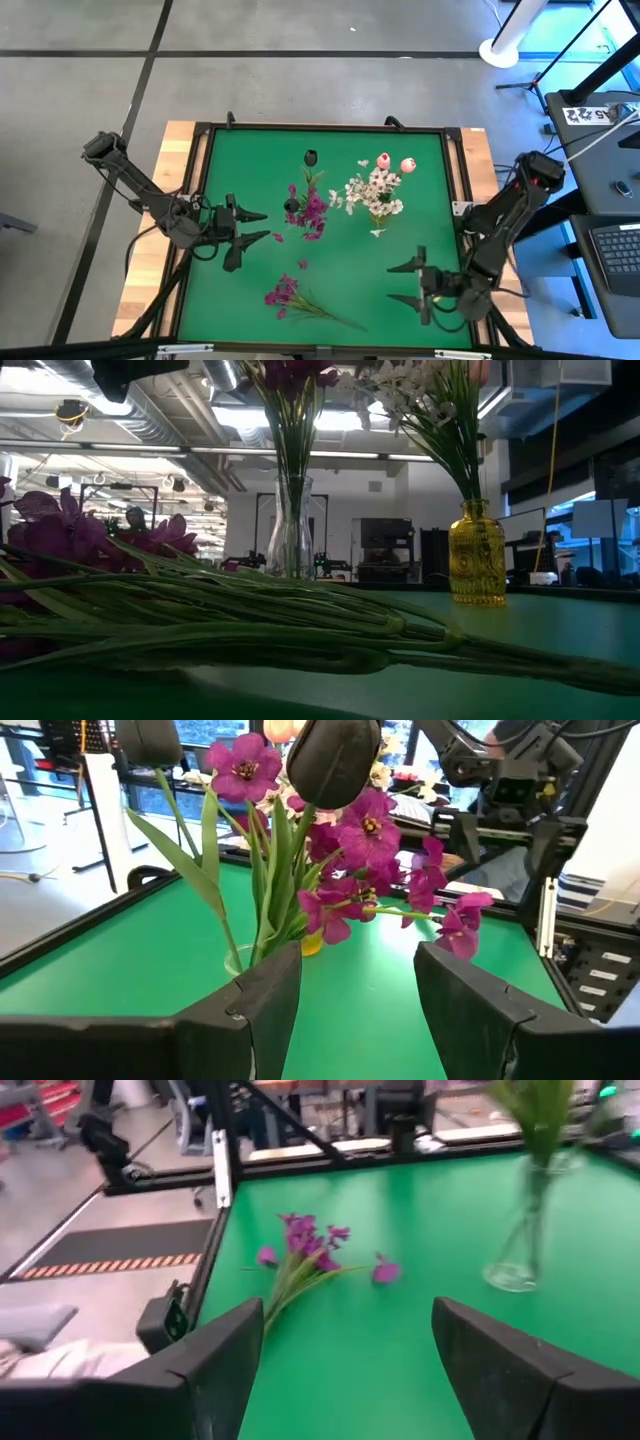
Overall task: Sort flowers into vase by color
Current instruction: Put the violet flower into the transparent vase
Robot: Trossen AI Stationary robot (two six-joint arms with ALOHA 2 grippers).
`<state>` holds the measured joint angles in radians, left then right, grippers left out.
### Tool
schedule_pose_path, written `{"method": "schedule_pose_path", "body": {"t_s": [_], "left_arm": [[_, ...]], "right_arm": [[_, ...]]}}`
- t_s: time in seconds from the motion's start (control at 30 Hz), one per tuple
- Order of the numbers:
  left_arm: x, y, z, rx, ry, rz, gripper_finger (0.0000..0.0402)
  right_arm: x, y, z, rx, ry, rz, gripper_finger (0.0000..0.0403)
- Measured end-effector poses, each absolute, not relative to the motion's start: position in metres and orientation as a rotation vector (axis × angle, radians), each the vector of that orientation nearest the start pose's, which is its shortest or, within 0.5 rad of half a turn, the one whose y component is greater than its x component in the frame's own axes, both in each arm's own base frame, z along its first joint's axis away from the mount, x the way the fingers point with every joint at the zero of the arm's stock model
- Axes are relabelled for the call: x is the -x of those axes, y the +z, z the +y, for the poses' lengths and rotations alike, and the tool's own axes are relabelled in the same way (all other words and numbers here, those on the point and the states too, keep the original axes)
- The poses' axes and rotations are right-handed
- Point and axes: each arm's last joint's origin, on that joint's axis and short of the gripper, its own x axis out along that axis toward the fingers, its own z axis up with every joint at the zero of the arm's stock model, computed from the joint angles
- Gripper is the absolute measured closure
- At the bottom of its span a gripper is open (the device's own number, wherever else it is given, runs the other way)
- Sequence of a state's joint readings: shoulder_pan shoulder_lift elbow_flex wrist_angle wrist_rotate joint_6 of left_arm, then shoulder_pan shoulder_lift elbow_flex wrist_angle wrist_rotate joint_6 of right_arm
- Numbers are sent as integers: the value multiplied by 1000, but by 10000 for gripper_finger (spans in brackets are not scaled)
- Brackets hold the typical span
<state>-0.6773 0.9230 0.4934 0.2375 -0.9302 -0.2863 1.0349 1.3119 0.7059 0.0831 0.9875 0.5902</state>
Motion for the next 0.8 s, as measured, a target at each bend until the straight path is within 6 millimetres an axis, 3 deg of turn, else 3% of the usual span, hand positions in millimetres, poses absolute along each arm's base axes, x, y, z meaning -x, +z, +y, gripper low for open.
{"method": "schedule_pose_path", "body": {"t_s": [0.4, 0.6, 0.8], "left_arm": [[-164, 249, -102, 205, 274, 97, 209], [-164, 249, -102, 260, 278, 93, 209], [-164, 248, -102, 279, 280, 92, 209]], "right_arm": [[-222, 194, 217, -229, 184, 295, 114], [-248, 180, 216, -247, 168, 286, 114], [-285, 184, 228, -126, 107, 378, 114]]}}
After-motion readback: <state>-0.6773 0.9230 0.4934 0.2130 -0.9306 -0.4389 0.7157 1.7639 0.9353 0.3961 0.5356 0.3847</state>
